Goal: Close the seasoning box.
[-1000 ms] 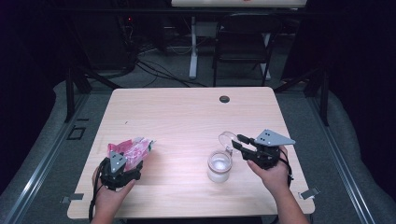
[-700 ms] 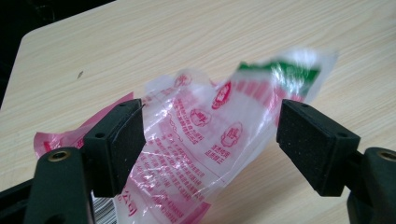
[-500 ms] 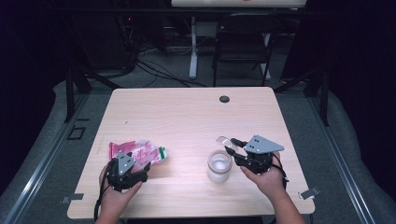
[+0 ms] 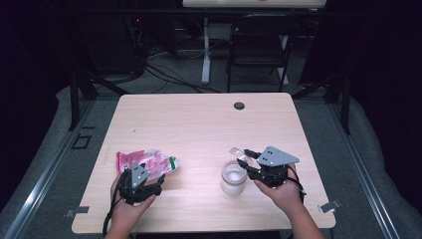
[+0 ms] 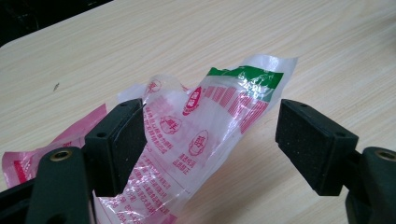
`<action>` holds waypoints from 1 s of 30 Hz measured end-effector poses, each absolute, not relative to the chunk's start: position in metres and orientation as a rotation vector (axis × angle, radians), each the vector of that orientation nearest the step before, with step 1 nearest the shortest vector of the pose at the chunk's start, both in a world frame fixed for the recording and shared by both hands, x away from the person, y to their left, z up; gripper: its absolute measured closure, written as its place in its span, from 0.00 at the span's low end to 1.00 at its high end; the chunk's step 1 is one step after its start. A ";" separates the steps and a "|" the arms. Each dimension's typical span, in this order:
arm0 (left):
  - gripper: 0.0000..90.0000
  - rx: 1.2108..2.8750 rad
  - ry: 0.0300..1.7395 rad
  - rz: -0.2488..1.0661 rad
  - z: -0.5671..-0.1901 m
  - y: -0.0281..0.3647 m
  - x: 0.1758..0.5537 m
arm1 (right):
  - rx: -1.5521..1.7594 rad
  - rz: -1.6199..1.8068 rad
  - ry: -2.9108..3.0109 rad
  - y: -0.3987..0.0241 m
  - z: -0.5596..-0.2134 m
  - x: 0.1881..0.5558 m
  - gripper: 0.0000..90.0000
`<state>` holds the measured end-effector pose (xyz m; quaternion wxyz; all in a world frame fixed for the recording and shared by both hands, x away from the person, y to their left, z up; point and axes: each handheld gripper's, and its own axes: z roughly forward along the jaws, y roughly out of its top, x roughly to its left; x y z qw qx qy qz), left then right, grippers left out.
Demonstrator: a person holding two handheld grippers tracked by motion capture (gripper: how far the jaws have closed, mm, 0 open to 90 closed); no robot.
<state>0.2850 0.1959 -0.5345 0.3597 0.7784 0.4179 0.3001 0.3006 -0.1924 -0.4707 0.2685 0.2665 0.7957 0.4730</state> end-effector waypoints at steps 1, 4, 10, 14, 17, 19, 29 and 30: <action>0.27 2.010 1.074 0.771 -0.535 0.195 0.285 | 0.714 1.273 2.151 -0.192 -0.471 0.300 0.67; 0.27 2.016 1.070 0.766 -0.535 0.194 0.285 | 0.708 1.268 2.154 -0.190 -0.471 0.300 0.66; 0.27 2.018 1.067 0.766 -0.536 0.193 0.287 | 0.693 1.254 2.165 -0.187 -0.473 0.298 0.64; 0.27 2.015 1.069 0.765 -0.537 0.193 0.287 | 0.680 1.240 2.181 -0.183 -0.475 0.297 0.61; 0.27 2.014 1.069 0.762 -0.537 0.193 0.288 | 0.668 1.229 2.190 -0.181 -0.477 0.296 0.59; 0.28 2.015 1.068 0.761 -0.537 0.193 0.288 | 0.658 1.216 2.195 -0.179 -0.477 0.295 0.58; 0.28 2.016 1.070 0.767 -0.537 0.193 0.288 | 0.575 1.172 2.249 -0.167 -0.483 0.292 0.53; 0.28 2.016 1.070 0.767 -0.537 0.193 0.288 | 0.571 1.172 2.253 -0.167 -0.483 0.292 0.53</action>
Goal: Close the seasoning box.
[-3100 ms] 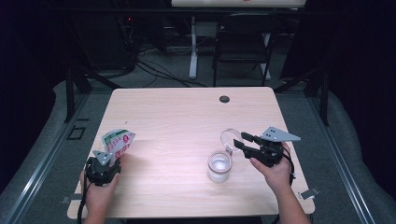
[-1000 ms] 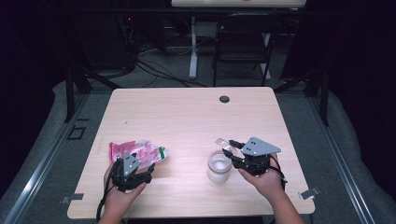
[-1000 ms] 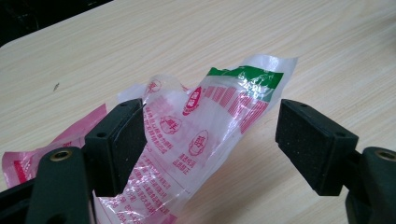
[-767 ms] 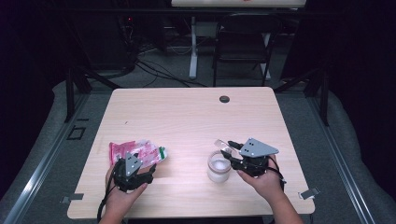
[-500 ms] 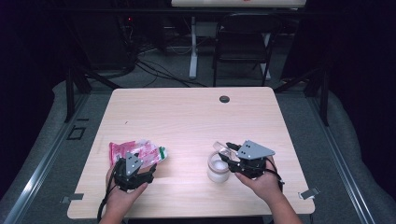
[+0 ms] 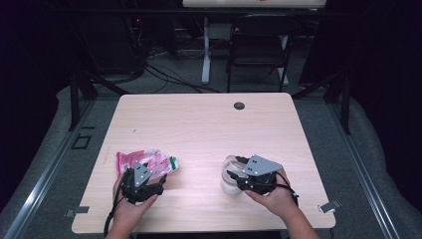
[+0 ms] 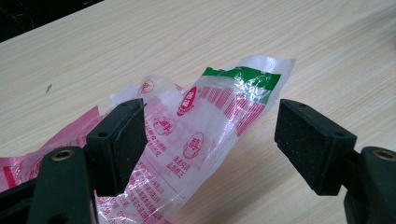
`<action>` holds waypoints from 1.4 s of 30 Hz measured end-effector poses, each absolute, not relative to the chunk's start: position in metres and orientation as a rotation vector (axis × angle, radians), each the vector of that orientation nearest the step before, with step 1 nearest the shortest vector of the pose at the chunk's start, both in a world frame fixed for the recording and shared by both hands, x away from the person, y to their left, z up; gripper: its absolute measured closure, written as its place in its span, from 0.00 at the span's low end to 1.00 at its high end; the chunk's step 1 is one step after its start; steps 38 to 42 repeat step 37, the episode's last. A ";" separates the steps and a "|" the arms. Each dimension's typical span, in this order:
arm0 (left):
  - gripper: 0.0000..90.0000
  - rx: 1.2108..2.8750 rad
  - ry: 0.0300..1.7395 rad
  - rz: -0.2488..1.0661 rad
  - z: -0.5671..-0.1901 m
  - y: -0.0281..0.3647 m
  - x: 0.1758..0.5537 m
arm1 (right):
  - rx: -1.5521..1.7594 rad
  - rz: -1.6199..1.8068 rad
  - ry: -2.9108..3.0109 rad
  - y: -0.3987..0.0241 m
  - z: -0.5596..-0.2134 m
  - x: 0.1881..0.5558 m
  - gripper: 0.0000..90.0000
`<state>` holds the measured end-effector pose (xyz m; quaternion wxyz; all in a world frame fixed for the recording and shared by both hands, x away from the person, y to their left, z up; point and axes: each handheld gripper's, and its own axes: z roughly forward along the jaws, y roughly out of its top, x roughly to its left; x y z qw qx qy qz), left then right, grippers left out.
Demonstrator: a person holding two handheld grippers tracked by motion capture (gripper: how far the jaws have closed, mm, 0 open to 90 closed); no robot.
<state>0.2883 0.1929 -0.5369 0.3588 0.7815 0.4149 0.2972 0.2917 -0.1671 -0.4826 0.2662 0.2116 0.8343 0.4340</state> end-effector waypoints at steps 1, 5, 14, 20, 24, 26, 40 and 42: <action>0.28 2.016 1.071 0.767 -0.537 0.193 0.288 | 0.570 1.180 2.259 -0.167 -0.483 0.292 0.53; 0.28 2.016 1.072 0.768 -0.537 0.193 0.288 | 0.554 1.181 2.282 -0.164 -0.483 0.290 0.53; 0.28 2.014 1.072 0.770 -0.537 0.193 0.288 | 0.538 1.208 2.305 -0.157 -0.483 0.288 0.53; 0.29 2.014 1.074 0.769 -0.536 0.194 0.288 | 0.569 1.232 2.297 -0.161 -0.483 0.290 0.53; 0.29 2.011 1.075 0.765 -0.535 0.194 0.288 | 0.575 1.247 2.289 -0.161 -0.483 0.290 0.53; 0.29 2.007 1.074 0.765 -0.535 0.194 0.288 | 0.579 1.250 2.287 -0.162 -0.482 0.290 0.53; 0.29 1.972 1.074 0.760 -0.531 0.195 0.287 | 0.609 1.275 2.250 -0.170 -0.477 0.291 0.53; 0.29 1.972 1.074 0.760 -0.531 0.195 0.287 | 0.609 1.275 2.250 -0.170 -0.477 0.291 0.53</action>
